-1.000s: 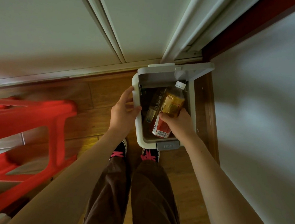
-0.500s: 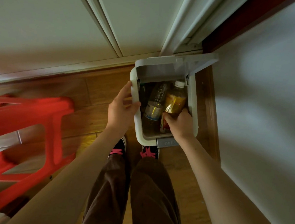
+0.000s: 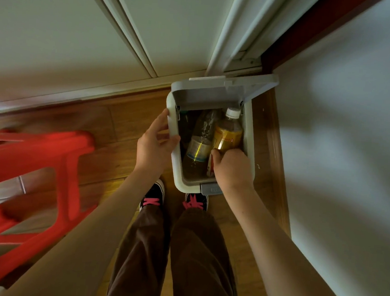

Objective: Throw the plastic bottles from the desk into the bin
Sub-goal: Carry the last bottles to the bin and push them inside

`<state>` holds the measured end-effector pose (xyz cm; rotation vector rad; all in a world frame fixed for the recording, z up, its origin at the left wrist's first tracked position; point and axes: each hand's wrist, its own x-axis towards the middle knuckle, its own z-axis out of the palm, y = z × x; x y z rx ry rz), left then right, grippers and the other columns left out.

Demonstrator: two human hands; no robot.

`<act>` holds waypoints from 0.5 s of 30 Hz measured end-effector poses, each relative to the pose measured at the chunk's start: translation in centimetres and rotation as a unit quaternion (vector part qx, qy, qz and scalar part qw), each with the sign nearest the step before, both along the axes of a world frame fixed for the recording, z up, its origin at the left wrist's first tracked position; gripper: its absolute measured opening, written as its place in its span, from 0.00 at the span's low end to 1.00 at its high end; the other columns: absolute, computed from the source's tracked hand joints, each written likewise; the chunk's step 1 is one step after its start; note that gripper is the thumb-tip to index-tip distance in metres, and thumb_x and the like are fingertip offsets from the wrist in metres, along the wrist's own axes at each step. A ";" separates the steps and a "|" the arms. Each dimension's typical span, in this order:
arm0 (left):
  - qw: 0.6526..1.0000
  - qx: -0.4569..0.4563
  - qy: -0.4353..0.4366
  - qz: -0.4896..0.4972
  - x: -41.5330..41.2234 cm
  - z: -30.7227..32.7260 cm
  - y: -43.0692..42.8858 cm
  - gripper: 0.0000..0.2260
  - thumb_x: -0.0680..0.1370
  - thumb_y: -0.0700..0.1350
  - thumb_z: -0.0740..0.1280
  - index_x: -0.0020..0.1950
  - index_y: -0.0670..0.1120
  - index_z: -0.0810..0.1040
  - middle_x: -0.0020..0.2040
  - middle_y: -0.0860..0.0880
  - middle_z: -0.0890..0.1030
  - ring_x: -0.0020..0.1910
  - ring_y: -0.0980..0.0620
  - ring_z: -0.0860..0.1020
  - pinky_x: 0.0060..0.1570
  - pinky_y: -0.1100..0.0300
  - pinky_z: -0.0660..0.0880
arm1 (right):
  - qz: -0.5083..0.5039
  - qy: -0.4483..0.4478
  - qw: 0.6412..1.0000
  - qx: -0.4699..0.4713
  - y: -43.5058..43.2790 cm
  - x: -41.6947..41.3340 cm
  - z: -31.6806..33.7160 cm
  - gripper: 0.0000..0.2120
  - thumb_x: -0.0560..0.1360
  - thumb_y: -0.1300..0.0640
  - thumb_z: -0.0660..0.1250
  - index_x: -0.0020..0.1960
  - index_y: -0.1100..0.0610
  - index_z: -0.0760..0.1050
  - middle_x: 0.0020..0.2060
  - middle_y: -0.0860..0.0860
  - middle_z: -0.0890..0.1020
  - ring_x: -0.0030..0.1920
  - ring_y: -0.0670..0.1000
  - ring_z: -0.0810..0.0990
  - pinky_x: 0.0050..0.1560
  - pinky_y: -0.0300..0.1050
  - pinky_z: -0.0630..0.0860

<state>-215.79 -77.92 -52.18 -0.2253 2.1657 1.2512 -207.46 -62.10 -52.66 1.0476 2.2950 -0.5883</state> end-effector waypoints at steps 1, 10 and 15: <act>1.000 0.001 0.000 0.002 0.0 0.0 0.1 0.30 0.76 0.39 0.69 0.75 0.54 0.65 0.62 0.51 0.79 0.55 0.56 0.79 0.46 0.68 0.76 | 0.018 -0.013 1.000 0.002 0.1 -0.2 -0.1 0.24 0.80 0.40 0.57 0.50 0.61 0.77 0.32 0.49 0.76 0.29 0.47 0.74 0.26 0.37 0.65; 1.000 0.004 0.005 0.013 0.2 -0.1 0.2 0.30 0.76 0.39 0.69 0.75 0.55 0.64 0.63 0.53 0.78 0.54 0.57 0.79 0.46 0.67 0.78 | 0.214 -0.097 0.972 -0.004 1.2 -1.3 0.2 0.19 0.82 0.61 0.57 0.73 0.52 0.68 0.62 0.59 0.75 0.59 0.58 0.78 0.57 0.48 0.77; 1.000 0.007 0.010 0.020 0.3 0.0 0.3 0.29 0.76 0.39 0.69 0.75 0.54 0.65 0.62 0.52 0.79 0.55 0.55 0.79 0.51 0.63 0.78 | 0.071 -0.020 0.997 -0.014 1.5 -1.6 1.2 0.16 0.79 0.47 0.65 0.50 0.61 0.77 0.40 0.53 0.79 0.45 0.53 0.82 0.39 0.42 0.72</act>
